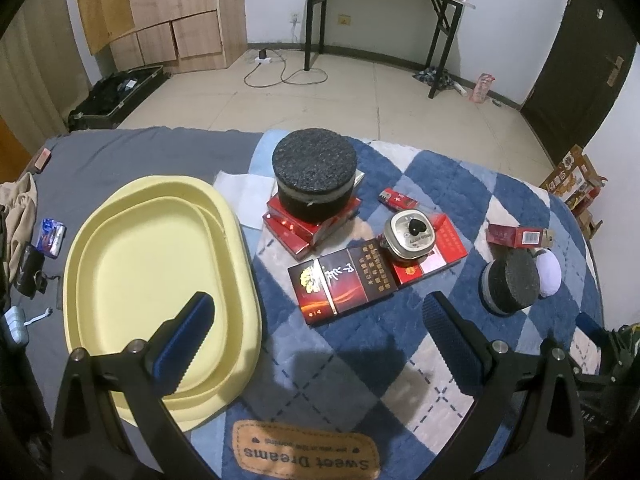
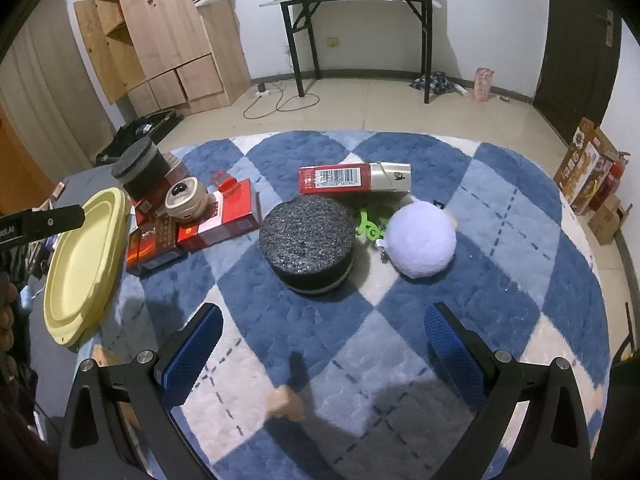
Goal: Organize rigid objects
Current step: 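Grasp the black sponge puck with the left tool while the right tool grasps the white fluffy ball, then carry the puck and ball into the yellow tray and open both tools, then grasp the red cigarette pack with the left tool while the right tool grasps the red-silver barcode box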
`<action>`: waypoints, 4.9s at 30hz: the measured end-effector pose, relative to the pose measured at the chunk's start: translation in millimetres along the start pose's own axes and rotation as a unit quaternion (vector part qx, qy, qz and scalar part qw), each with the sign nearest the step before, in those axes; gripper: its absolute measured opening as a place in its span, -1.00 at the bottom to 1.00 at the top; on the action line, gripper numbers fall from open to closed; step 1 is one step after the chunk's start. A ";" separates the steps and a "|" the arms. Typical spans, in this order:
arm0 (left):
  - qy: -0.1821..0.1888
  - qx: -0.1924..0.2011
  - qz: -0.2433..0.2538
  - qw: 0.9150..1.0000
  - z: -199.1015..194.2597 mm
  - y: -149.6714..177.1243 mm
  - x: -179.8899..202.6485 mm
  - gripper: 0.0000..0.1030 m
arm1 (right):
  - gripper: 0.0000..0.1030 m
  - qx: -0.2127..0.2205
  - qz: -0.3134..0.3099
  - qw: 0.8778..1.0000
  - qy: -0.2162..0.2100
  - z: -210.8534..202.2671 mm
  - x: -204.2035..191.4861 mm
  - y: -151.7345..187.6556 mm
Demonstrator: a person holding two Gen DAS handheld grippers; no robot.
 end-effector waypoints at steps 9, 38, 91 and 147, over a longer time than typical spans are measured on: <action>-0.006 0.022 0.030 0.999 -6.2 -9.5 8.6 1.00 | 0.99 0.020 0.034 0.999 0.021 -13.0 48.4 -21.5; 0.033 0.010 0.084 0.996 65.0 -91.2 9.2 0.79 | 0.83 0.005 -0.018 0.996 0.089 94.4 80.1 -37.2; 0.002 0.006 -0.105 0.994 8.5 -22.6 -237.5 0.32 | -0.05 0.036 -0.289 0.943 -0.164 -18.3 -240.9 3.7; 0.019 -0.062 0.184 0.981 32.4 -26.6 -23.3 1.00 | 0.99 0.027 0.005 0.998 -0.055 6.2 -22.1 -69.0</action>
Point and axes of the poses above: each gripper's, at about its wrist camera, not at the fingertips, and z roughly the way its jaws point, x to its right, y to its underside, the point moved 8 cm from there along z, roughly the way its jaws point, and after that the axes turned 10 degrees about -x, right-handed, at the moved point
